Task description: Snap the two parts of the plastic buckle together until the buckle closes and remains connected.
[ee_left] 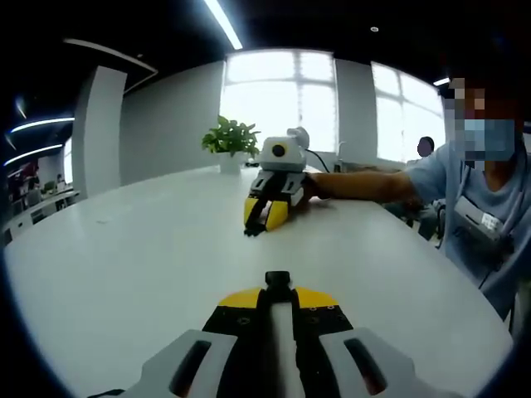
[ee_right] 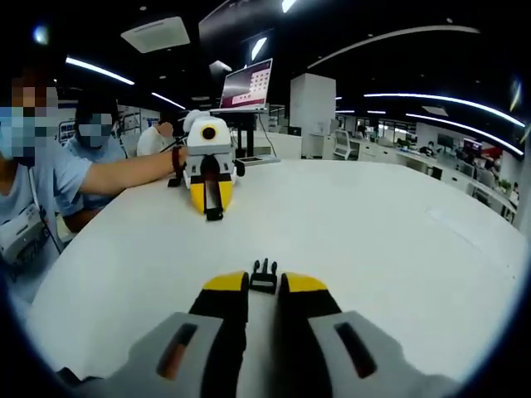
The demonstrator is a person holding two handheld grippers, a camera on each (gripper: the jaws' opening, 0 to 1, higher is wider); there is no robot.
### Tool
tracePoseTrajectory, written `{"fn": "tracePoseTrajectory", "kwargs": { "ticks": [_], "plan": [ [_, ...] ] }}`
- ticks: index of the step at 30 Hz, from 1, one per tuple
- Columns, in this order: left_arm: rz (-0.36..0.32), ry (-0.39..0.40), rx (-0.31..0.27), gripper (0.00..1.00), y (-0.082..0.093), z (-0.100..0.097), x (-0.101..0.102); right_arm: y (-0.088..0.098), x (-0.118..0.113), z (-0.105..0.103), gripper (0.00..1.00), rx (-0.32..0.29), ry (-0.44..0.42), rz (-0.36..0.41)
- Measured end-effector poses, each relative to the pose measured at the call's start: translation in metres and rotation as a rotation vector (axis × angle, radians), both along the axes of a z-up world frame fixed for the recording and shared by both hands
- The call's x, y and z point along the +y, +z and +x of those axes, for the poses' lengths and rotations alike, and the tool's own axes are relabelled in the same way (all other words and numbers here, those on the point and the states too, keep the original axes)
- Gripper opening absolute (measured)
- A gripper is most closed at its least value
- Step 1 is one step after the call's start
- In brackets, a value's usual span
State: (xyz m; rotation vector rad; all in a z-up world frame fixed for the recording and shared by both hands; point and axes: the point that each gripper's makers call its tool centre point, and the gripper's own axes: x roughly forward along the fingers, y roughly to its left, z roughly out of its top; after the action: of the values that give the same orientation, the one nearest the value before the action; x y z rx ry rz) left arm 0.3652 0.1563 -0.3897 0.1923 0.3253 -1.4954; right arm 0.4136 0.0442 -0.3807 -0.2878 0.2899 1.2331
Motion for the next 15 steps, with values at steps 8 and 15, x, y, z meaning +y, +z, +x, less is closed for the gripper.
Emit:
{"fn": "tracePoseTrajectory", "kwargs": {
  "ticks": [8, 15],
  "plan": [
    [0.000, -0.001, -0.003, 0.12, 0.0001, 0.0008, 0.0000, -0.0012, 0.0007, -0.0078, 0.20, 0.012, 0.014, 0.002],
    [0.000, -0.001, -0.002, 0.12, 0.0006, 0.0020, 0.0002, -0.0015, -0.0007, -0.0078, 0.13, 0.008, 0.000, 0.001]
  ]
}}
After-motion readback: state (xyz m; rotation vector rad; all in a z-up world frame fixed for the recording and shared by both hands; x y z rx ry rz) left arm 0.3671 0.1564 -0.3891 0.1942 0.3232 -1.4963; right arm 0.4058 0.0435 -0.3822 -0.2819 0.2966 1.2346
